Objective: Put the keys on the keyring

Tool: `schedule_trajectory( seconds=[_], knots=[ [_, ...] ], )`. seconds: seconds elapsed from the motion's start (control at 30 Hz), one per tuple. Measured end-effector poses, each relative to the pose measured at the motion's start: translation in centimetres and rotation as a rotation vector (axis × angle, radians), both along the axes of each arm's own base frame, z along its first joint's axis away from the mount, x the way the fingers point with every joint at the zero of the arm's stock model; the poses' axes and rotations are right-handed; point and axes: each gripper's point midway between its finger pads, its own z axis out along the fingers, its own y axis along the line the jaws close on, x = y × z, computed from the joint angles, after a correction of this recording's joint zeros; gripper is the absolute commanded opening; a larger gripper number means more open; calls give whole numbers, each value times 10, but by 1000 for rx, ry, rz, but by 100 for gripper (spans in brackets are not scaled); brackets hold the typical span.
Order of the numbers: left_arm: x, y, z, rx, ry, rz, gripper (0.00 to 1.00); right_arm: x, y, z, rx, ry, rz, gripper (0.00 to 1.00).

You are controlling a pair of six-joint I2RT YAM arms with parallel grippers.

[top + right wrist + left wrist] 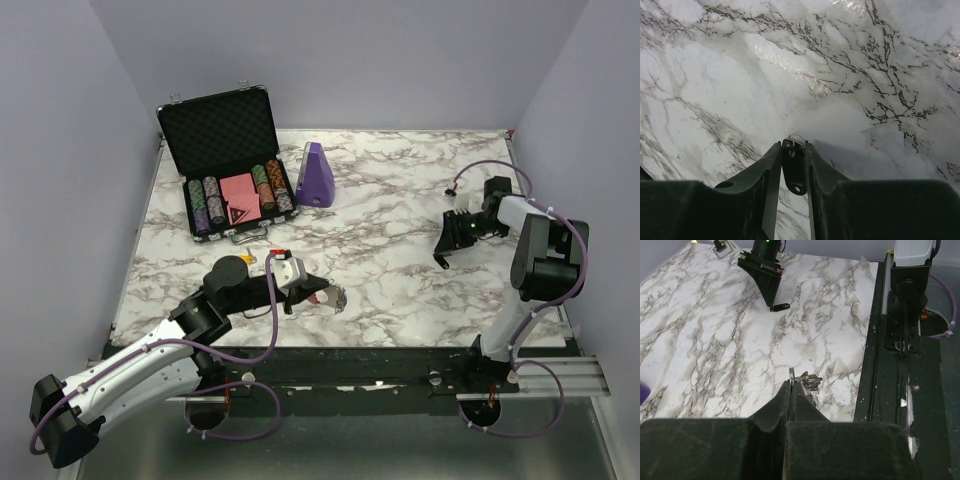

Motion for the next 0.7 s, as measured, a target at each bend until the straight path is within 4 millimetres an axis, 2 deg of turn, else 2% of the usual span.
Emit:
schedule_trajectory(
  seconds=[0.37, 0.7],
  knots=[
    [0, 0, 0, 1, 1, 0, 0, -3, 3, -1, 5, 13, 9, 28],
    [0, 1, -3, 9, 8, 0, 0, -5, 3, -2, 5, 21, 15, 27]
  ],
)
